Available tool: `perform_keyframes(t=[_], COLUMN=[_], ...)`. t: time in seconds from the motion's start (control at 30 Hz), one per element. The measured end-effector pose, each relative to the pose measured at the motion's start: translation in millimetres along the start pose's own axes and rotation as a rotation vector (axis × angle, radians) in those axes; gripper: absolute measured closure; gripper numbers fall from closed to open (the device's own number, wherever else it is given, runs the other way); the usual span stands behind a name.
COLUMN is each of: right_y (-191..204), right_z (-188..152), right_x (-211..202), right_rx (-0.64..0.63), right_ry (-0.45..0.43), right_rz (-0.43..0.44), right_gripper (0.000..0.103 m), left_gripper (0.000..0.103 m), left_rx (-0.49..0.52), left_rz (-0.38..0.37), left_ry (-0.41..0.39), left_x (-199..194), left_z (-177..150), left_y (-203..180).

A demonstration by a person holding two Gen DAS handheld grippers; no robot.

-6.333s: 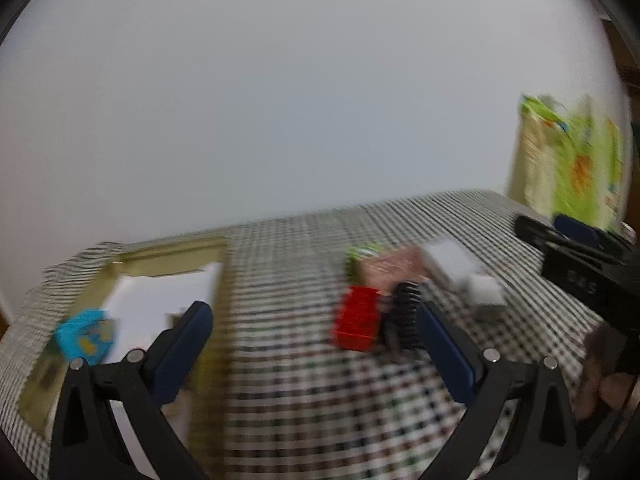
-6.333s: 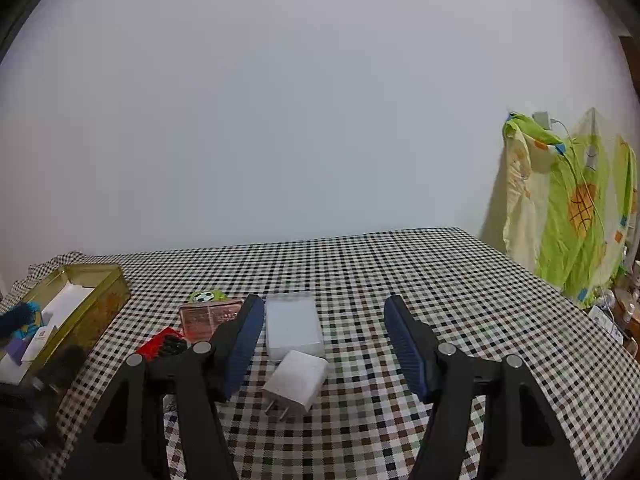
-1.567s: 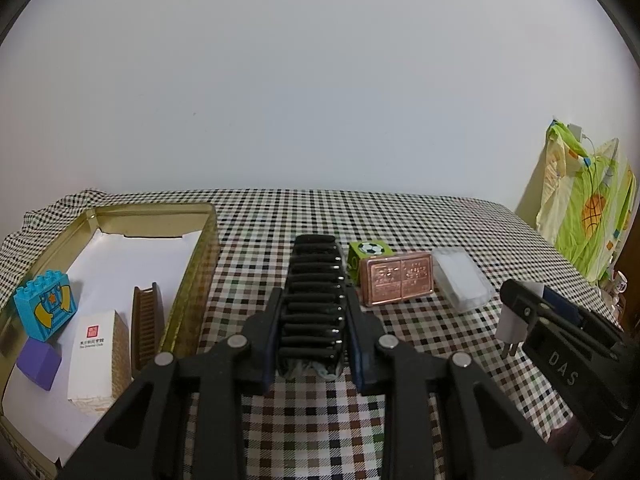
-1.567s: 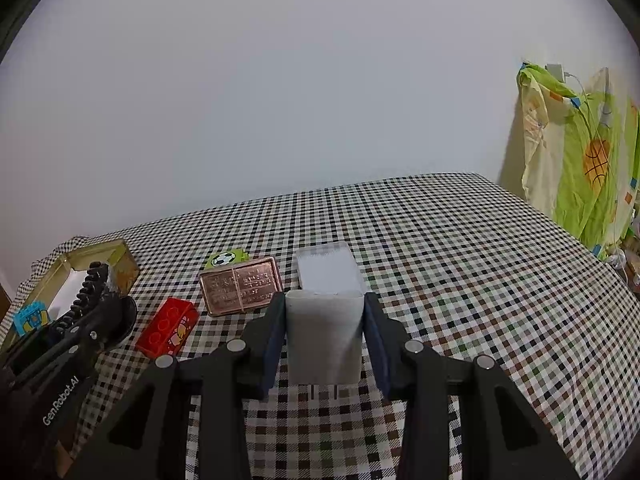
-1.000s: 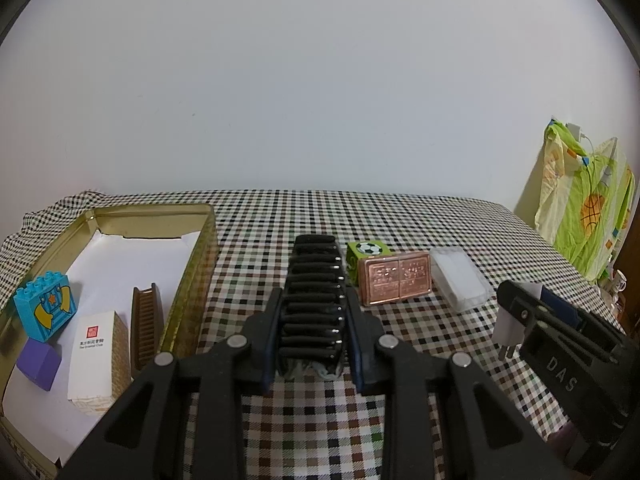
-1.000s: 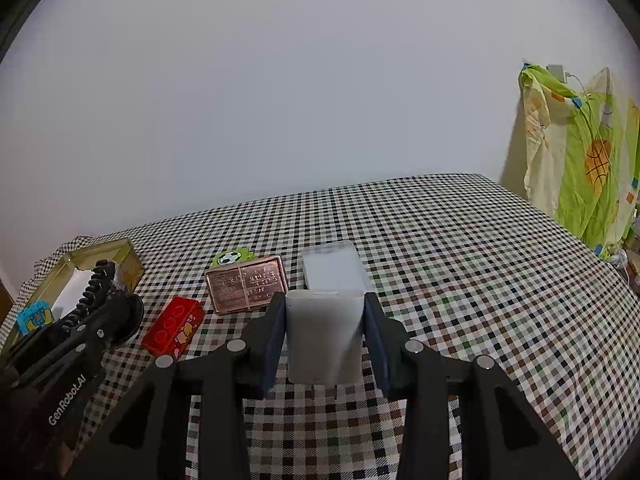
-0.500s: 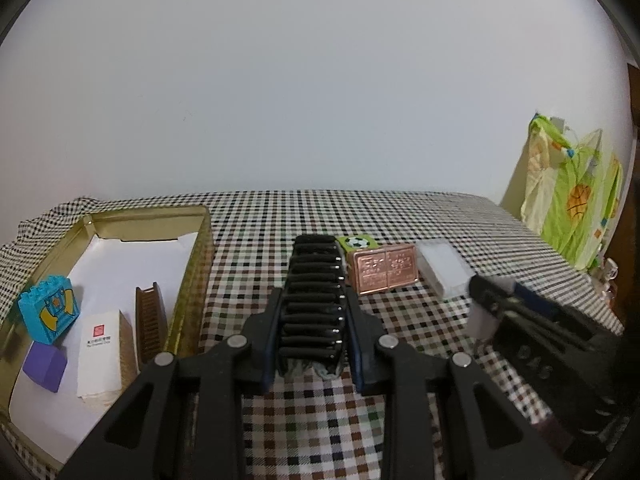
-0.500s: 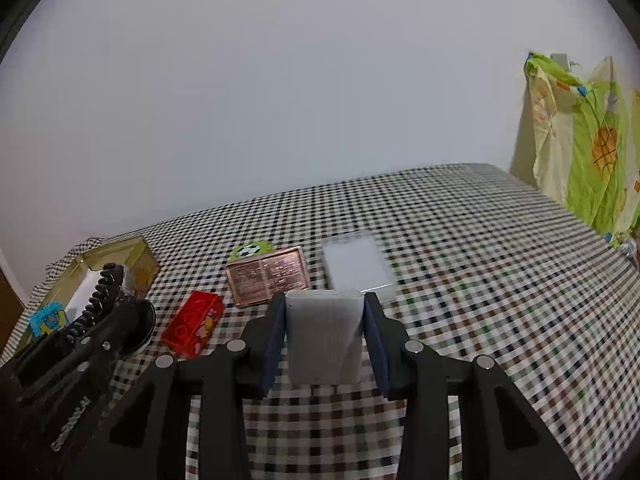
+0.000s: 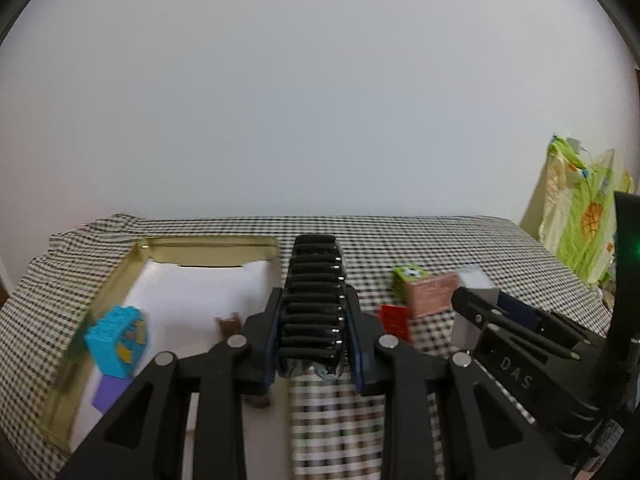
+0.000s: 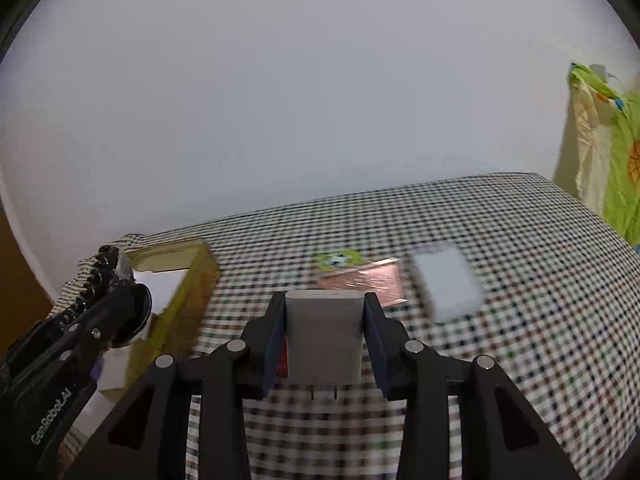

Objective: Organize rigid objects
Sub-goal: 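Carry comb and charger over the tin tray and open both tools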

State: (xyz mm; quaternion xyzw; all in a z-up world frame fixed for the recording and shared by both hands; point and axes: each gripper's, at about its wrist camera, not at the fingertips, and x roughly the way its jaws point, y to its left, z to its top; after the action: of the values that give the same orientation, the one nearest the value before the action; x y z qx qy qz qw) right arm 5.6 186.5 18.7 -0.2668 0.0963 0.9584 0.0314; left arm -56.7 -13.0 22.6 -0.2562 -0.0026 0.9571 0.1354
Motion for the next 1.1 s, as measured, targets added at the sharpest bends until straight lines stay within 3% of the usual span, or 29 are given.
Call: perform_keyframes(t=[0.3,0.47,0.9,1.1], right_y=[53.7,75.8,106.1,109.7], right_z=[10.6,15.4,22.7,23.7], right_x=[9.6,16.7,43.8,65.7], right_rx=[-0.063,-0.097,-0.172,-0.201], right_ry=[-0.007,-0.002,0.038,0.106], right_rz=[0.093,0.127,0.163,0.169], right_gripper=[0.062,0.062,0.062,0.062], left_gripper=[0.077,0.077,0.077,0.077], left_rx=[0.000,-0.019,-0.035,-0.044], left_rz=[0.080,0.092,0.175,0.209], left_ry=[0.013,0.058,0.154,0.223], left_x=[-2.1,6.2,30.2,45.0], left_z=[6.9,12.9,17.0,18.3], left_y=[35.7,54.1,82.5,94.9])
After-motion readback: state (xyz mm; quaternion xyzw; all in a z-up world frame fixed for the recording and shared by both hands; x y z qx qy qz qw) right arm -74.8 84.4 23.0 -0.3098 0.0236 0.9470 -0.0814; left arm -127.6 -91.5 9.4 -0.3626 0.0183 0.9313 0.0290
